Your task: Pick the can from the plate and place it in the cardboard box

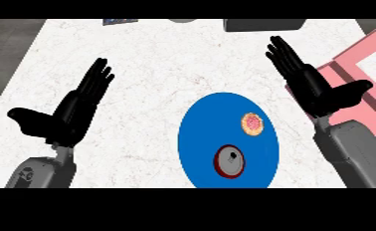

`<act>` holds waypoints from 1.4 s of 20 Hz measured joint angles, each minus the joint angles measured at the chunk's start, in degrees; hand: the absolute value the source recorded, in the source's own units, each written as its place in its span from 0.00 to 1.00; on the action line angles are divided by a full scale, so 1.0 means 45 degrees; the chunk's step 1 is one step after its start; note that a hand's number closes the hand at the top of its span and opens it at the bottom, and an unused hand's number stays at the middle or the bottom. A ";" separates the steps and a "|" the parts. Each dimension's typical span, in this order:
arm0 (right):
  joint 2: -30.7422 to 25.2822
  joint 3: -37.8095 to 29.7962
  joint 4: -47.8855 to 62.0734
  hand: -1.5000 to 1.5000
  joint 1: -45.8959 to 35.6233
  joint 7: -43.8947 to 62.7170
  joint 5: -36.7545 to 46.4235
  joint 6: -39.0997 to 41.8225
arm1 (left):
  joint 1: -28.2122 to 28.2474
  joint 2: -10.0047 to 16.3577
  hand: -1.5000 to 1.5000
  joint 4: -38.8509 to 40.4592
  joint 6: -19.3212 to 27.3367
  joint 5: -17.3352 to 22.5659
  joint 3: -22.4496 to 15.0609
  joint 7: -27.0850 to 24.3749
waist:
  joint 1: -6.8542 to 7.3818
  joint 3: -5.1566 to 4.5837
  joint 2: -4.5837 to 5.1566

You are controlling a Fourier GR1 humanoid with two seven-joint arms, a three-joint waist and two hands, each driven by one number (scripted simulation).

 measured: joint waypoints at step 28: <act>-0.6337 0.0080 -0.3798 0.00 0.1664 0.1607 0.3584 0.3423 | 0.0614 -0.0527 0.50 -0.0603 0.2324 -0.0804 0.1184 0.1439 | 0.0005 -0.0564 -0.0014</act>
